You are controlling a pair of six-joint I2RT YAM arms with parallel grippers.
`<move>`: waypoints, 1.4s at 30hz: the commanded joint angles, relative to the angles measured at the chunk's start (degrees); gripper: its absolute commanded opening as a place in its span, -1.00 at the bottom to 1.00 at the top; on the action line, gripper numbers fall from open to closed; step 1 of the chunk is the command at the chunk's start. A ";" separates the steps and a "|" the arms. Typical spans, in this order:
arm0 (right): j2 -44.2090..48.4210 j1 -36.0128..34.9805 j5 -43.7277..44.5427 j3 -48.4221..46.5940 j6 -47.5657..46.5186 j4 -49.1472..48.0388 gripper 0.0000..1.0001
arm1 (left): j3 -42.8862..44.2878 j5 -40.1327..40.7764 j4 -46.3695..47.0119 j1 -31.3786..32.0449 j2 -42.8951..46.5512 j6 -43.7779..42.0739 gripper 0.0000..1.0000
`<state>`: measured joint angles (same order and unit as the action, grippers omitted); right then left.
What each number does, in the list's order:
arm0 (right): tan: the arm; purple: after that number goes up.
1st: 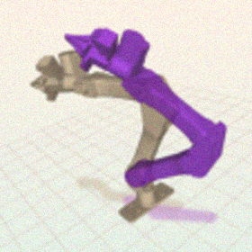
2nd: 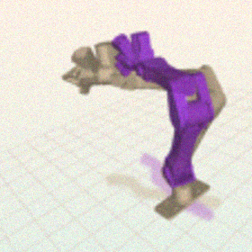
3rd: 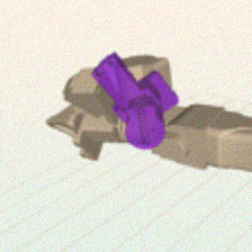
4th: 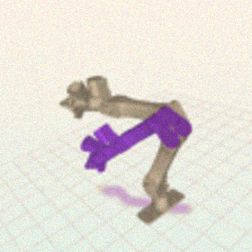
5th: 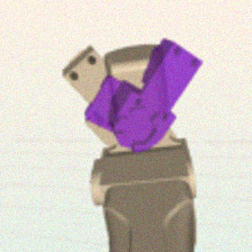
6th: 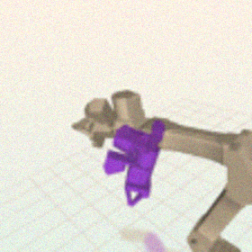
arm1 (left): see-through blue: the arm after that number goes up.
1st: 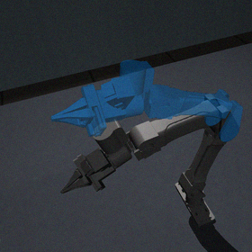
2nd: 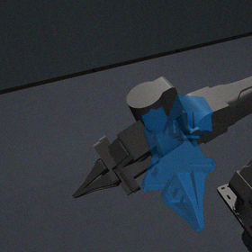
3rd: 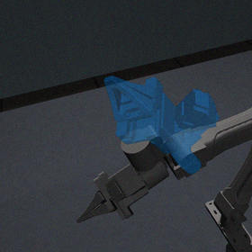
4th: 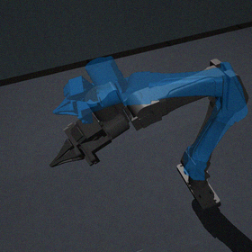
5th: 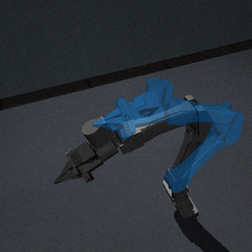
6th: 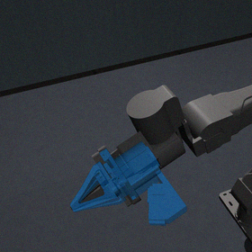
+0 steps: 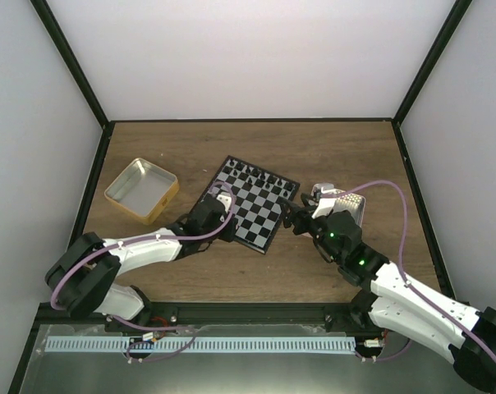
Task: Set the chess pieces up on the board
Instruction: Place the chess piece on the chessboard.
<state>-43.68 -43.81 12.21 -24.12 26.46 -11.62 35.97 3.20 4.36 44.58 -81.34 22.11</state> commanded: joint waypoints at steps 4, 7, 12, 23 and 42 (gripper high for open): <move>-0.06 -0.21 0.20 -0.73 -0.46 -1.04 0.60 | -1.71 0.56 4.22 0.24 -1.84 -1.71 -0.91; -0.04 -0.22 0.27 -0.84 -0.57 -0.95 0.60 | -1.69 0.66 4.43 0.18 -2.23 -2.19 -0.90; -0.05 -0.22 0.19 -0.71 -0.53 -0.95 0.60 | -1.56 1.48 3.83 0.23 -2.43 -3.36 -0.82; -0.21 -0.20 0.27 -0.83 -0.39 -1.13 0.60 | -0.96 -0.35 2.12 0.23 -1.30 -3.91 -0.57; -11.36 7.06 8.63 -13.55 8.11 21.44 0.43 | 20.59 16.81 -26.26 0.18 20.52 -9.05 0.07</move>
<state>-51.75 -41.41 18.52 -32.73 30.85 0.78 51.27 12.71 -13.63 44.62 -65.71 16.71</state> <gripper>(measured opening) 0.729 0.500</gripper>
